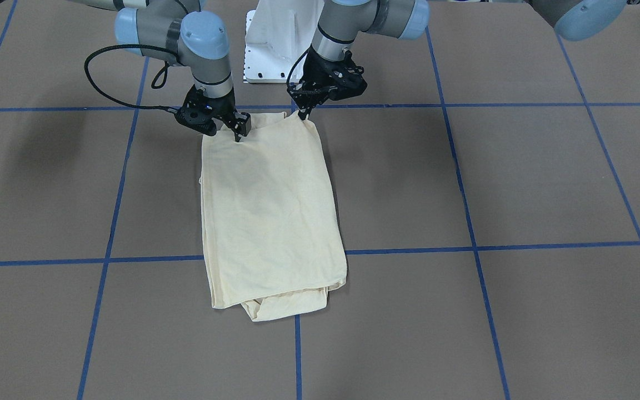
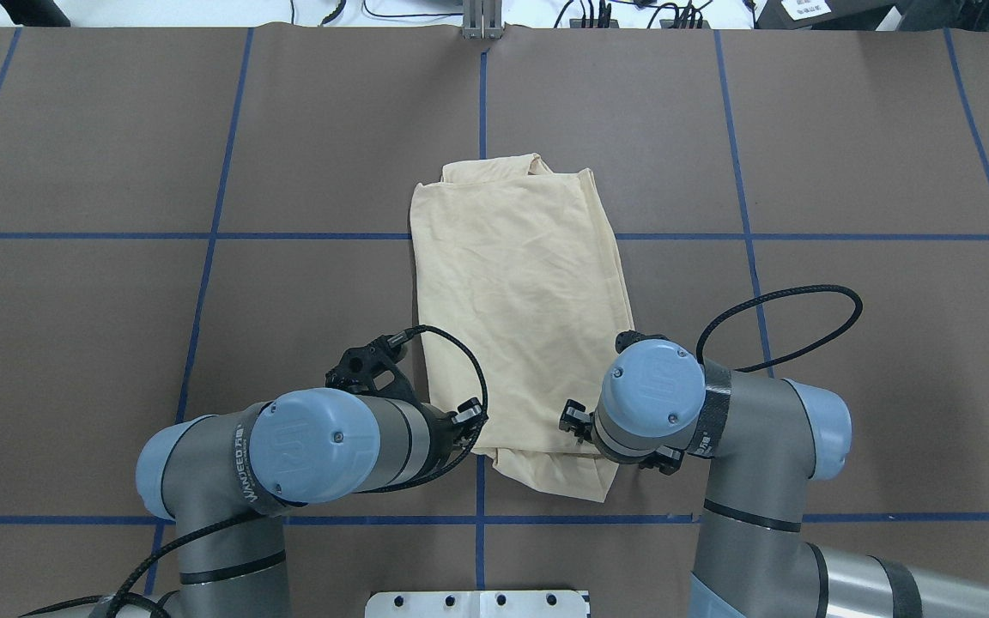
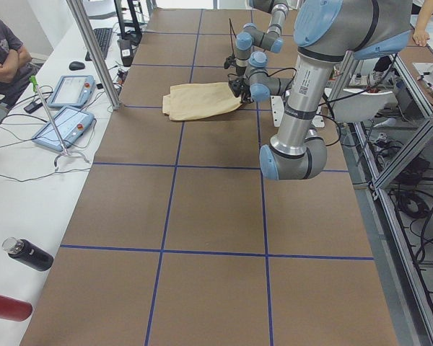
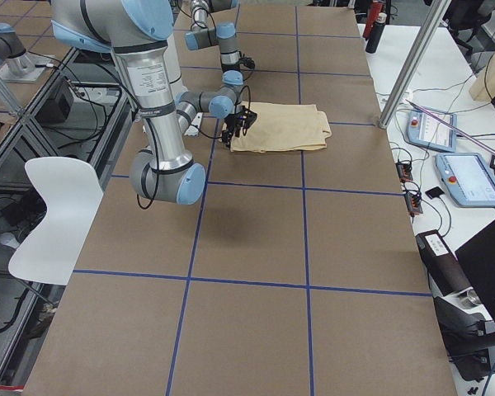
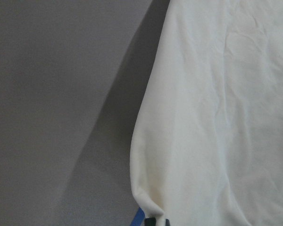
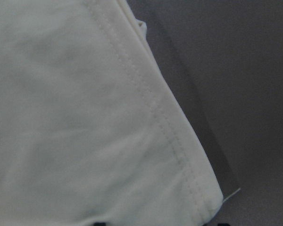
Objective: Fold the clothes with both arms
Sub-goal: 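Grasp the hem corners nearest the robot with both grippers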
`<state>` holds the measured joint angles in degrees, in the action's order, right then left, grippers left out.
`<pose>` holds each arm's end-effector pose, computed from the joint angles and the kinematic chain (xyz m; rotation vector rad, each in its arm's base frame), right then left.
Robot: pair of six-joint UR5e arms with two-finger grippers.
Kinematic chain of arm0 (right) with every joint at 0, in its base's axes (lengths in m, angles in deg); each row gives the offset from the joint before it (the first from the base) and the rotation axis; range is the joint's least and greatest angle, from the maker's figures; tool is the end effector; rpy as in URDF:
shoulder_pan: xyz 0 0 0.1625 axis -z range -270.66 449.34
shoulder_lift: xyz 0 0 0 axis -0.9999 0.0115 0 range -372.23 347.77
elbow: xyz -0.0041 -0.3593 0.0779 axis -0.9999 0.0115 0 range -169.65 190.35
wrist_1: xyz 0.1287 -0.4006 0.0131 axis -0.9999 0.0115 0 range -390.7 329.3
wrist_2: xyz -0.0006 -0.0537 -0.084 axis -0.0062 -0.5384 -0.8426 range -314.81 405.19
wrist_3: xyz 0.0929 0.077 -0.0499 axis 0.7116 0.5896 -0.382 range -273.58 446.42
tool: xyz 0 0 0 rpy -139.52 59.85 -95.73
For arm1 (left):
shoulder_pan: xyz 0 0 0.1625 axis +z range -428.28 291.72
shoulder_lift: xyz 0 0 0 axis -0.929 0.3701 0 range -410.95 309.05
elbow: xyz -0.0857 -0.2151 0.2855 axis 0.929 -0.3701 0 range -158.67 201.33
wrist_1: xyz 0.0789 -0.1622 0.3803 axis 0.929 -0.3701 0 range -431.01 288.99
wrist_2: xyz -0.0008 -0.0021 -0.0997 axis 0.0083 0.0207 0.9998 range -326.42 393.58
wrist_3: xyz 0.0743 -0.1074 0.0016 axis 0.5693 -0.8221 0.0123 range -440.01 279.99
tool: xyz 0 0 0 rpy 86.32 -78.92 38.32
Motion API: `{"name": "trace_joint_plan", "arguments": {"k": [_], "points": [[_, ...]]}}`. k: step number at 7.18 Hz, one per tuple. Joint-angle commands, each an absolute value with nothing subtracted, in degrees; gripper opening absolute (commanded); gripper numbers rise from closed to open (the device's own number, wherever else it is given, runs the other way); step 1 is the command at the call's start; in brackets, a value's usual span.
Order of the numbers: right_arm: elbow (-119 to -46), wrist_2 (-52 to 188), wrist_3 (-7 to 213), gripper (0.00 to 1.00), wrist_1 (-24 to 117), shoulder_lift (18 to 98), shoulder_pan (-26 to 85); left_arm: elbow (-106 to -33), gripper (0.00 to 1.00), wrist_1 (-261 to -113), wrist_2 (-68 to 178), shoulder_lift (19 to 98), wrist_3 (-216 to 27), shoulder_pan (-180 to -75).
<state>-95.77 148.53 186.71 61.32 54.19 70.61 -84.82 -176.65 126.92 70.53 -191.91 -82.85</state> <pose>-0.5454 -0.2939 0.2840 -0.1769 -0.6741 0.4095 0.5706 -0.2783 0.1505 -0.1242 1.1137 -0.5376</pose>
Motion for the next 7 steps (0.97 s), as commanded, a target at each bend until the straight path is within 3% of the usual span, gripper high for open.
{"name": "trace_joint_plan", "arguments": {"k": [1, 3, 6, 7], "points": [[-95.7, 148.5, 186.9, 0.67, 61.3, 54.3, 70.6, -84.8, 0.0, -176.7, 126.9, 70.6, -191.9, -82.8], [-95.7, 148.0, 187.0, 0.47, 61.3, 54.4, 71.0, -84.8, 0.0, -176.7, 126.9, 70.6, -191.9, -82.8], [-95.8, 146.4, 187.0, 0.05, 61.4, 54.3, 71.2, -85.1, 0.0, -176.7, 126.9, 70.6, -191.9, -82.8], [-95.8, 146.4, 186.9, 0.0, 61.4, 54.2, 71.1, -85.3, 0.0, -176.7, 126.9, 70.6, -191.9, -82.9]]}}
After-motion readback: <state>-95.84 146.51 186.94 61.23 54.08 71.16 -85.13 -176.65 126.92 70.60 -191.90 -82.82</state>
